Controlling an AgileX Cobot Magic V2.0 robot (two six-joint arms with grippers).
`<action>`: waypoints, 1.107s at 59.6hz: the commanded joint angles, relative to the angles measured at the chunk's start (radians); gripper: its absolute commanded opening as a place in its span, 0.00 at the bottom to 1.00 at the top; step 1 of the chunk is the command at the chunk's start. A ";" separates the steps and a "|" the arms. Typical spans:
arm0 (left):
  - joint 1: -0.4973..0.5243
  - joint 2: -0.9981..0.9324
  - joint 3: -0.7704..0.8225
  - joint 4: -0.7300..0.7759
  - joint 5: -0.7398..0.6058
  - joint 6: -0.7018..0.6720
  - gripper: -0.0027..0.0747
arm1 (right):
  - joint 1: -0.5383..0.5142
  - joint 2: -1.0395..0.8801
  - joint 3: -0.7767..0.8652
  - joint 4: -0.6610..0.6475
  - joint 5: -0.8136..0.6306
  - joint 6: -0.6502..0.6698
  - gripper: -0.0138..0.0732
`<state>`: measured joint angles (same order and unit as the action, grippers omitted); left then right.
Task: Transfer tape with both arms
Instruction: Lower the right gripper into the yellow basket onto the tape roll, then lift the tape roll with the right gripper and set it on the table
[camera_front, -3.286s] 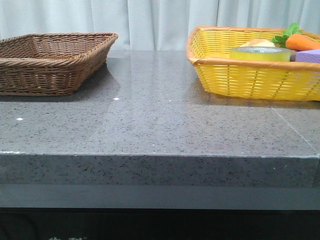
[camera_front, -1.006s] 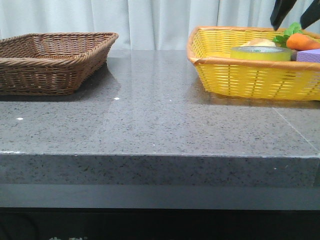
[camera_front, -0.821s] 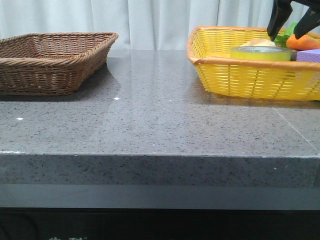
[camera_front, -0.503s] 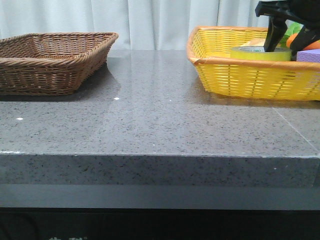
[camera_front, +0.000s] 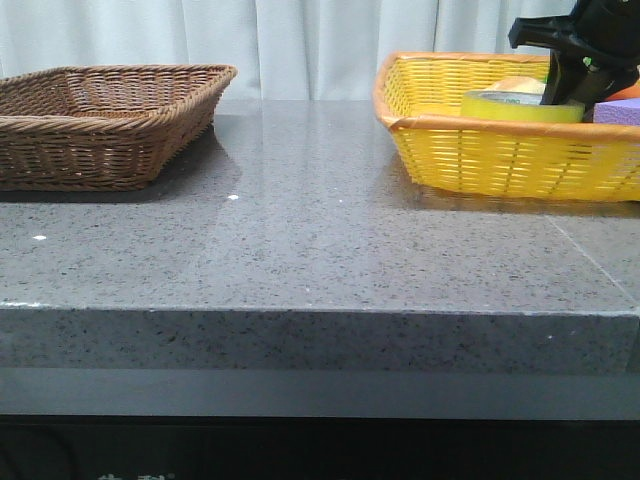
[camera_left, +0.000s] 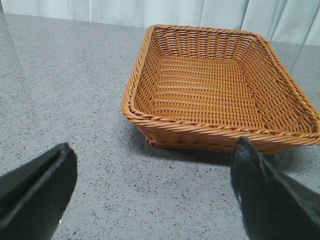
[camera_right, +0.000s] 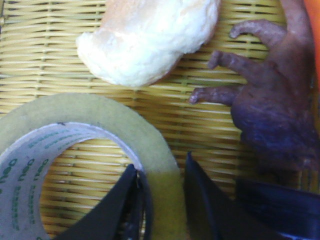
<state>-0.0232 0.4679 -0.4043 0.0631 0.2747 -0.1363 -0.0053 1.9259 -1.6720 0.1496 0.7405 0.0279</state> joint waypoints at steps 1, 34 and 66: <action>0.000 0.009 -0.039 0.000 -0.077 -0.003 0.83 | -0.003 -0.081 -0.041 -0.001 -0.058 -0.003 0.20; 0.000 0.009 -0.039 0.000 -0.077 -0.003 0.83 | 0.084 -0.345 -0.041 0.000 -0.134 -0.129 0.20; 0.000 0.009 -0.039 0.000 -0.077 -0.003 0.83 | 0.581 -0.399 0.191 0.000 -0.186 -0.195 0.20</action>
<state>-0.0232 0.4679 -0.4043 0.0631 0.2747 -0.1363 0.5360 1.5739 -1.5053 0.1367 0.6548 -0.1582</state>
